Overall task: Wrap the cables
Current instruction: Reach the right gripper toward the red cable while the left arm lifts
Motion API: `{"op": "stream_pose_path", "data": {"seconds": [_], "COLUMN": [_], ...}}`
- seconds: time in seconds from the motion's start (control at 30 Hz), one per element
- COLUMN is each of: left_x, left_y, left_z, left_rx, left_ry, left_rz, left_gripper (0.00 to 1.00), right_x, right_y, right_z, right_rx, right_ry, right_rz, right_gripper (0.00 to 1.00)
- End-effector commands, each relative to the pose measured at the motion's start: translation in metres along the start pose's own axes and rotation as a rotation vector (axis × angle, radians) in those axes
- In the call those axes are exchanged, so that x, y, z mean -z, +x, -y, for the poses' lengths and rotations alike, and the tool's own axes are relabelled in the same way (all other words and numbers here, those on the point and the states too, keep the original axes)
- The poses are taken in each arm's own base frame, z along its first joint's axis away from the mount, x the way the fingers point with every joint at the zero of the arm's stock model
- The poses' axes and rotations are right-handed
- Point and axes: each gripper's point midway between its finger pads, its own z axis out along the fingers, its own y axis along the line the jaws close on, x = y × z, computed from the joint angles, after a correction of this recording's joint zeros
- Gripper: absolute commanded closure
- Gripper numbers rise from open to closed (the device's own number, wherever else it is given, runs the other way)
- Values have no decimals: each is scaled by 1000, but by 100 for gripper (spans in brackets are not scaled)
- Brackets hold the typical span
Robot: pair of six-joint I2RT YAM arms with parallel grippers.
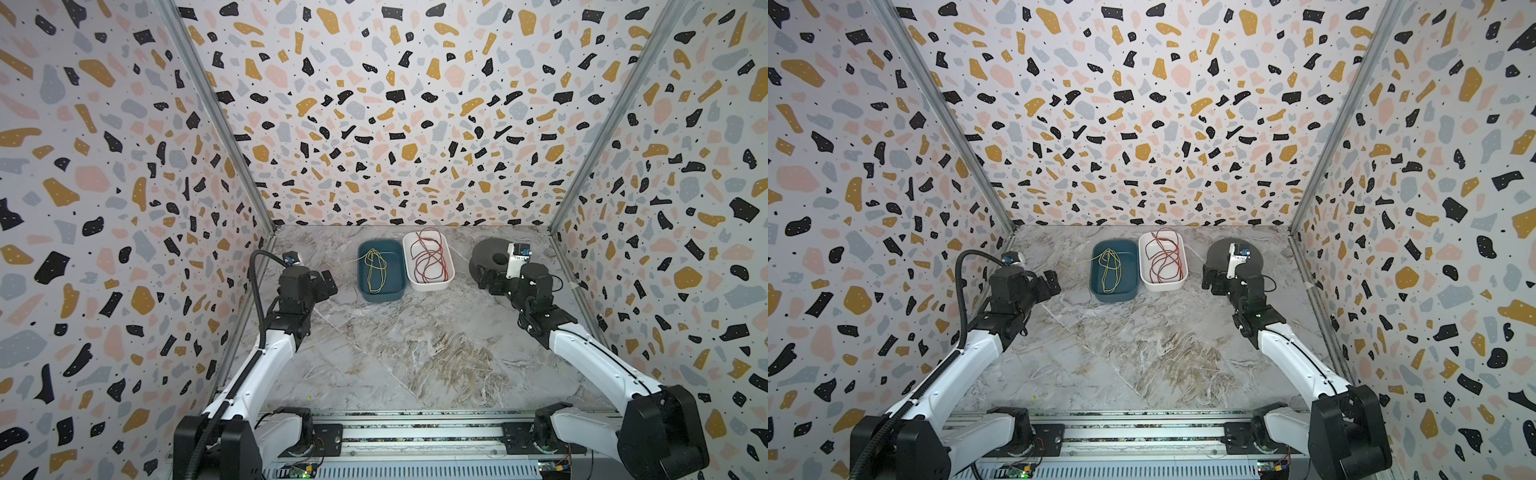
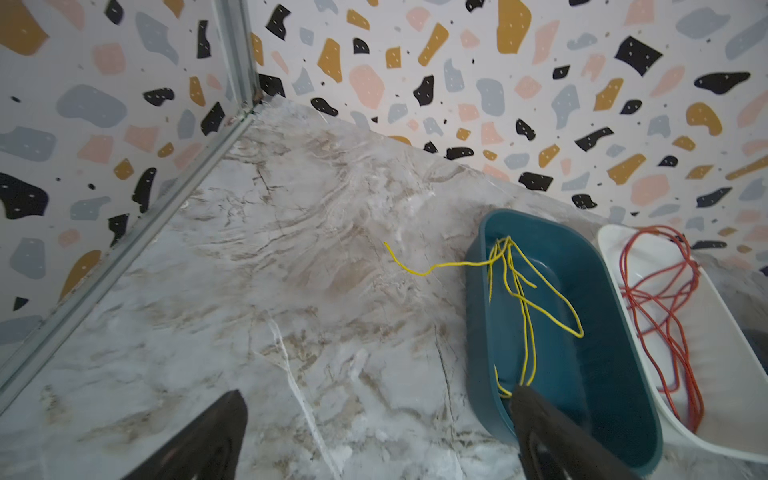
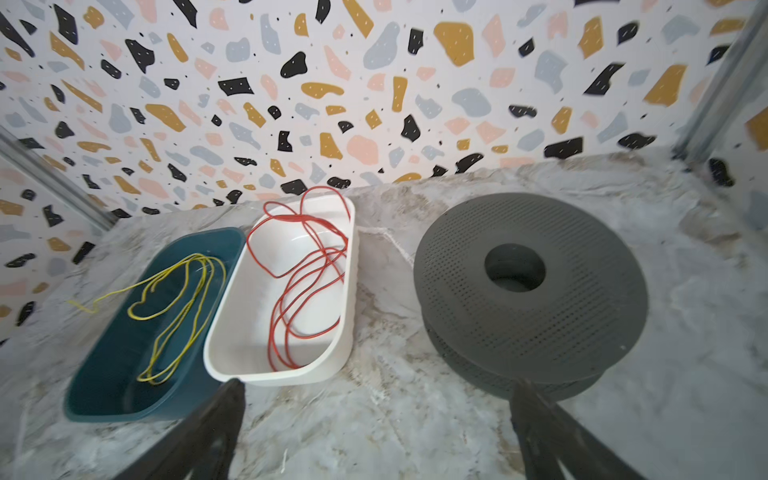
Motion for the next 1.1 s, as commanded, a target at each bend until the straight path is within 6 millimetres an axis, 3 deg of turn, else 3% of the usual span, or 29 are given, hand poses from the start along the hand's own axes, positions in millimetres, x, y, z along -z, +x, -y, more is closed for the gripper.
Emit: {"op": "stream_pose_path", "data": {"seconds": [0.0, 0.27, 0.43, 0.6, 0.9, 1.07], "left_x": [10, 16, 18, 21, 23, 22], "left_y": [-4, 17, 22, 26, 25, 25], "left_z": [26, 57, 62, 66, 66, 67], "left_rx": [-26, -92, -117, -134, -136, -136], "left_ry": [134, 259, 276, 283, 276, 278], "left_rz": [-14, -74, -86, -89, -75, -77], "left_gripper": [0, 0, 1, 0, 0, 0], "right_x": [-5, -35, -70, -111, -160, -181], "right_y": [14, 13, 8, 15, 44, 59], "right_z": [-22, -63, -87, -104, -120, -119], "right_rx": [-99, -50, -14, 15, 62, 100], "right_ry": [-131, -271, -295, -278, -236, -180], "right_rz": [-106, -194, -229, -307, -389, -406], "right_gripper": [2, 13, 14, 18, 22, 23]}}
